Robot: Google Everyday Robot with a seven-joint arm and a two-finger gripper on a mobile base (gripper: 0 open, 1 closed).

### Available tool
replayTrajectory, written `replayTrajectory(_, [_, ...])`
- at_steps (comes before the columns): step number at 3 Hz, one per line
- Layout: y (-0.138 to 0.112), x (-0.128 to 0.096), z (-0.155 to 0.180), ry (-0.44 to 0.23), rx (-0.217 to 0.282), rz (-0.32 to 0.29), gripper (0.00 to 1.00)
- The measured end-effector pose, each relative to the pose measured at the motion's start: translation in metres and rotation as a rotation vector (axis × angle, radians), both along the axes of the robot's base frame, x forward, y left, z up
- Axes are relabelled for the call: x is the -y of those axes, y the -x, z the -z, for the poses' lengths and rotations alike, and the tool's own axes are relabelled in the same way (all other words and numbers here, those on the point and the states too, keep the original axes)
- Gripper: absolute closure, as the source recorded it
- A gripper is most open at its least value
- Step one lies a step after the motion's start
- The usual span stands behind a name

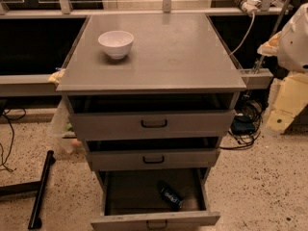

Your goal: Pick pepsi can from bottom drawer and place on counter

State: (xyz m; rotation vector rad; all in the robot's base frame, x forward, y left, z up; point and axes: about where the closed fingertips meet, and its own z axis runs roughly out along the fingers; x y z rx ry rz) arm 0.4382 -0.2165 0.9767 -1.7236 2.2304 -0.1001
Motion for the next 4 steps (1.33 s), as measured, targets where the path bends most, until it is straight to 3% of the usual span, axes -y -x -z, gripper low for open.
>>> replayTrajectory(1, [0.000,0.000,0.000,0.000,0.000,0.000,0.00])
replayTrajectory(2, [0.001,-0.002,0.005,-0.011,-0.006,-0.010,0.18])
replayTrajectory(3, [0.016,-0.017,0.031,-0.077,-0.003,-0.041,0.41])
replayTrajectory(4, [0.027,-0.036,0.107,-0.179,-0.036,-0.057,0.64])
